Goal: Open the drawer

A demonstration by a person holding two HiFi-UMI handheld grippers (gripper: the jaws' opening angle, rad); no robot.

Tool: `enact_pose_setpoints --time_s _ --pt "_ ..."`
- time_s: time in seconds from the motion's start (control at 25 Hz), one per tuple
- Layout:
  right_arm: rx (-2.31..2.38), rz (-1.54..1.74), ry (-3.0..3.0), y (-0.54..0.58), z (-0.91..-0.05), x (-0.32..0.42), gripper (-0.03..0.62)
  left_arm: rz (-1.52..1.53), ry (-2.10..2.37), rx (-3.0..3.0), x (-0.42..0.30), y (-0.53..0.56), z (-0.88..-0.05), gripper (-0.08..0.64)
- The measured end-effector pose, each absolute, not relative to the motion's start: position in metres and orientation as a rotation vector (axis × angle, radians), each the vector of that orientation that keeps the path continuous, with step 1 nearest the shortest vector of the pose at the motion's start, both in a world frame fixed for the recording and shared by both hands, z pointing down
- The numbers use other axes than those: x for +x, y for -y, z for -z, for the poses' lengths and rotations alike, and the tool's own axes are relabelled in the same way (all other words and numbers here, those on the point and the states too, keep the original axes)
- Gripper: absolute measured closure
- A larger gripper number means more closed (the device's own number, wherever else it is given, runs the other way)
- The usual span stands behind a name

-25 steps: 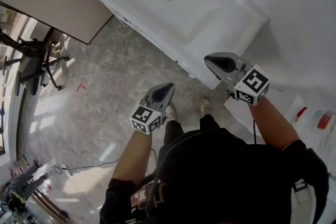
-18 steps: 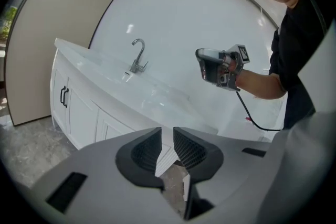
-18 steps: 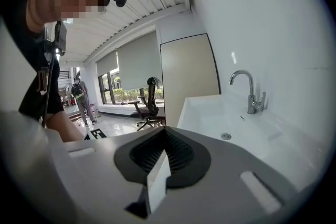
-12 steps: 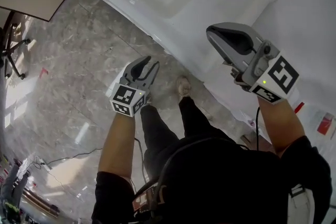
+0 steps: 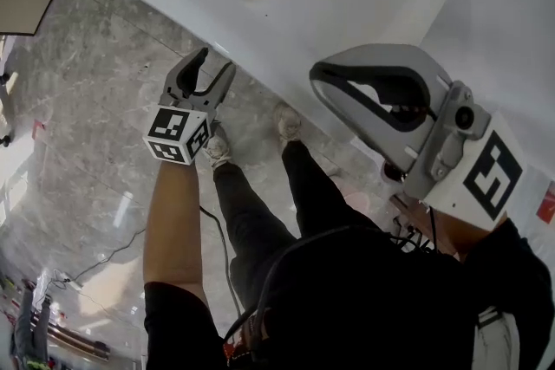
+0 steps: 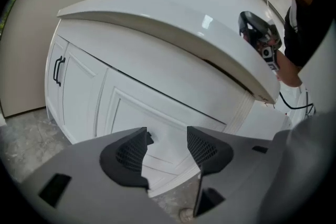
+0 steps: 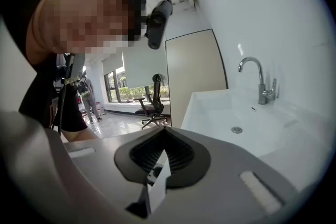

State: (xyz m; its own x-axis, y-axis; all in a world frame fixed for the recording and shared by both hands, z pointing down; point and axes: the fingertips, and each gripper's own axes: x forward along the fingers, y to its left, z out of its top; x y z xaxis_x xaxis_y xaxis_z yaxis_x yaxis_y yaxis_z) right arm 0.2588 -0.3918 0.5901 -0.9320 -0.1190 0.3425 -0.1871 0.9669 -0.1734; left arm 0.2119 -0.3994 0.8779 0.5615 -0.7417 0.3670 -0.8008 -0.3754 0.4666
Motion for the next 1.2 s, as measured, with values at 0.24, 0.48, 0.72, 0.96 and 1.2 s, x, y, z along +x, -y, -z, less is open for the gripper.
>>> enact_pose_setpoints --time_s 0.24,0.48,0.72,0.96,1.2 --pt "0.232 -0.345 2.814 0.367 -0.586 0.258 0.595 -0.132 1.18 2.21 0.217 0.424 -0.899 0.337" --pt "0.217 -0.499 2.825 0.303 -0.606 0.283 0.595 -0.147 1.087 2.191 0.225 0.441 -0.922 0.339" --pt "0.277 -0.575 2.698 0.267 -0.677 0.347 0.595 -0.198 1.07 2.175 0.223 0.445 -0.945 0.339" --pt "0.33 -0.585 2.58 0.252 -0.751 0.388 0.595 -0.198 1.006 2.2 0.227 0.446 -0.951 0.339" --pt "0.307 -0.56 2.495 0.233 -0.814 0.401 0.595 -0.163 0.989 2.186 0.226 0.445 -0.953 0.339"
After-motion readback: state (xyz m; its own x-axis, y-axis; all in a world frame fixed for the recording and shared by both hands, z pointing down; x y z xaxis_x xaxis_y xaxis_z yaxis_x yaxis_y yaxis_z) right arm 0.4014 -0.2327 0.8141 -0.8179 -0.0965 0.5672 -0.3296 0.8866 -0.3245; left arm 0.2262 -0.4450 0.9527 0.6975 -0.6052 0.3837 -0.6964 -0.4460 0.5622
